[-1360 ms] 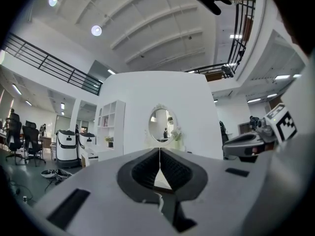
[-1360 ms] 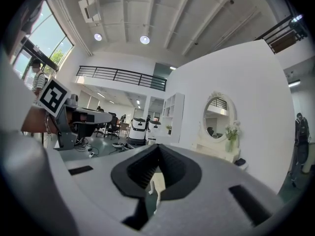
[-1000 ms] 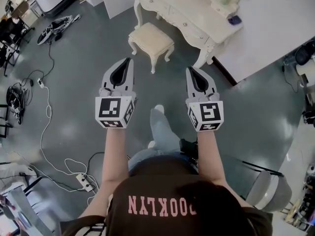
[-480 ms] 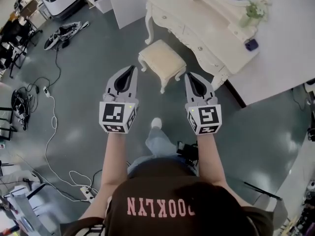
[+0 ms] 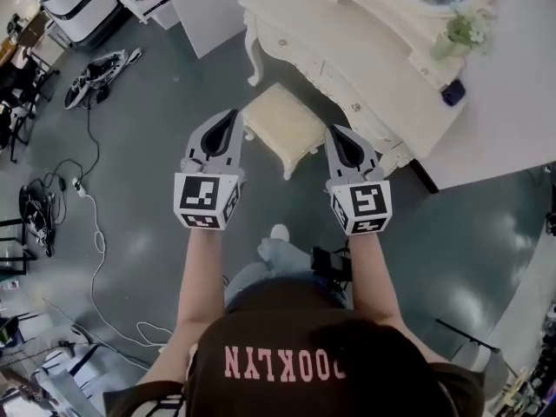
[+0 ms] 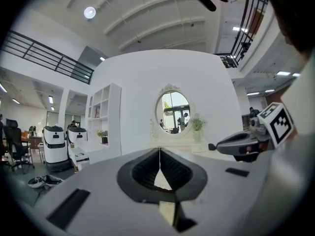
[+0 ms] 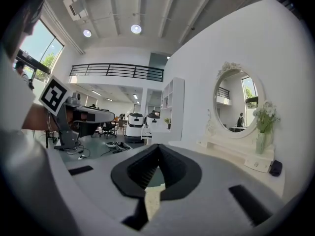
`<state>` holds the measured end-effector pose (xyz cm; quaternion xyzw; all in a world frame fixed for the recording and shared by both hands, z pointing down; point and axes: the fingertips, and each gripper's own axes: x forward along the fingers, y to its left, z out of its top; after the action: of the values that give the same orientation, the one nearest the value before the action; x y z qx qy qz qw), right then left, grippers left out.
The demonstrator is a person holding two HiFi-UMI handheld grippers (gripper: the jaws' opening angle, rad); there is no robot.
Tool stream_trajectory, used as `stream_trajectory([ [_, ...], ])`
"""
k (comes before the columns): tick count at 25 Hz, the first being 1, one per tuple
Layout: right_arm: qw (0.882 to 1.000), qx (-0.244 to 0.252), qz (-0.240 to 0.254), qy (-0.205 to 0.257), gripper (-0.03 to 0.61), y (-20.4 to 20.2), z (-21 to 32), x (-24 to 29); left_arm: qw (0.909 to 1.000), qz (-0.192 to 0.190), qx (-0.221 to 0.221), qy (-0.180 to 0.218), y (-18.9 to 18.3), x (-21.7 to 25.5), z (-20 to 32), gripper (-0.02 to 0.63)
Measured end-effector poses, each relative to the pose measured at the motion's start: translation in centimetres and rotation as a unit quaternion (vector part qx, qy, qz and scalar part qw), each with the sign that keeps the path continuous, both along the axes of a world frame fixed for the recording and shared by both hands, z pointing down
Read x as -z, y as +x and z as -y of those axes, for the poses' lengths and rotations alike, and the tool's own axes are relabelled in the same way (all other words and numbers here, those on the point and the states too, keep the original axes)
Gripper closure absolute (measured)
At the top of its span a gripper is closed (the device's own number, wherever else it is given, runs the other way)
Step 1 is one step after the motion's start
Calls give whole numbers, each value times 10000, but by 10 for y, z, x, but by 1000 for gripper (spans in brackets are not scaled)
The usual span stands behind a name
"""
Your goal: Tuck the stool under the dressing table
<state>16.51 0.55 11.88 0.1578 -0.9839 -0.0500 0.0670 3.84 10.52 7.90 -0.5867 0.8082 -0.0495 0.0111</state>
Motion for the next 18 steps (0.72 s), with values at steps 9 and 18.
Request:
stream_trajectory([
  [9, 9980, -616, -38, -162, 580, -6, 52, -13, 9992, -146, -328, -145, -39, -16, 50, 609],
  [18, 9873, -1538, -139, -360, 580, -19, 88, -28, 9940, -181, -1059, -182, -92, -24, 111, 609],
])
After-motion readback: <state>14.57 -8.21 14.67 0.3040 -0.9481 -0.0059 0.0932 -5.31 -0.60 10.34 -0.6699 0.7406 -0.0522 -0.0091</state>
